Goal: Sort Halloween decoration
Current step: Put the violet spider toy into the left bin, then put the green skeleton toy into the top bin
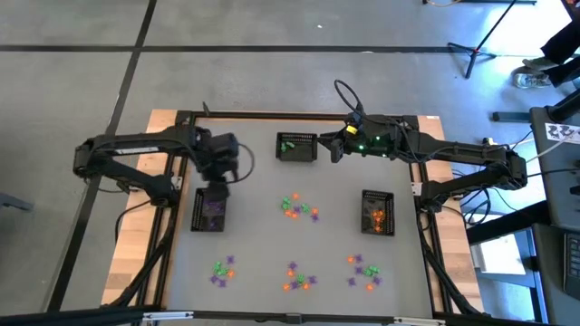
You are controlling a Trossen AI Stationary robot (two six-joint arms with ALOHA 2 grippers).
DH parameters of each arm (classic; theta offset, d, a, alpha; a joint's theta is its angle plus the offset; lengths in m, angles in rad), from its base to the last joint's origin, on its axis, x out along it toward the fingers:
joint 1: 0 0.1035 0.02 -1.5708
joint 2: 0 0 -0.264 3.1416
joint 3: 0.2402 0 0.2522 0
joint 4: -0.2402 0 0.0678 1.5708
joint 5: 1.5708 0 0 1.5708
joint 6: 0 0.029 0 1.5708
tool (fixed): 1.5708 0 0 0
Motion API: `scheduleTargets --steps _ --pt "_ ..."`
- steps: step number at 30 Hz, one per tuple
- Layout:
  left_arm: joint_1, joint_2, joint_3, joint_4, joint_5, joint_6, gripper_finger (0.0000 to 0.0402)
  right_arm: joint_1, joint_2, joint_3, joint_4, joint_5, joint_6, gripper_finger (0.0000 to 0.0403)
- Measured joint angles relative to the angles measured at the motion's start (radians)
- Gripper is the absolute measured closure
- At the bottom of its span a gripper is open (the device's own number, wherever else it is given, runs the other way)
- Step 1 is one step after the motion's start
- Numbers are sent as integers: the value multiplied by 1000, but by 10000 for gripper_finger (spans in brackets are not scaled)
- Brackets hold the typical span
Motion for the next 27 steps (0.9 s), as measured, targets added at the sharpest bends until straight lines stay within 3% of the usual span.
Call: scheduleTargets --steps 10,17,21,27 --pt "-95 -124 -234 -22 7 -107 281 1 1 0 2 11 37 281" --pt "-120 -127 -265 7 13 -155 245 2 17 0 -3 -52 57 281" --pt "-119 -150 -229 155 13 -129 247 40 50 1 -26 -99 54 281" --pt "-119 -287 -213 536 -30 -74 247 134 113 1 -196 -137 53 281"
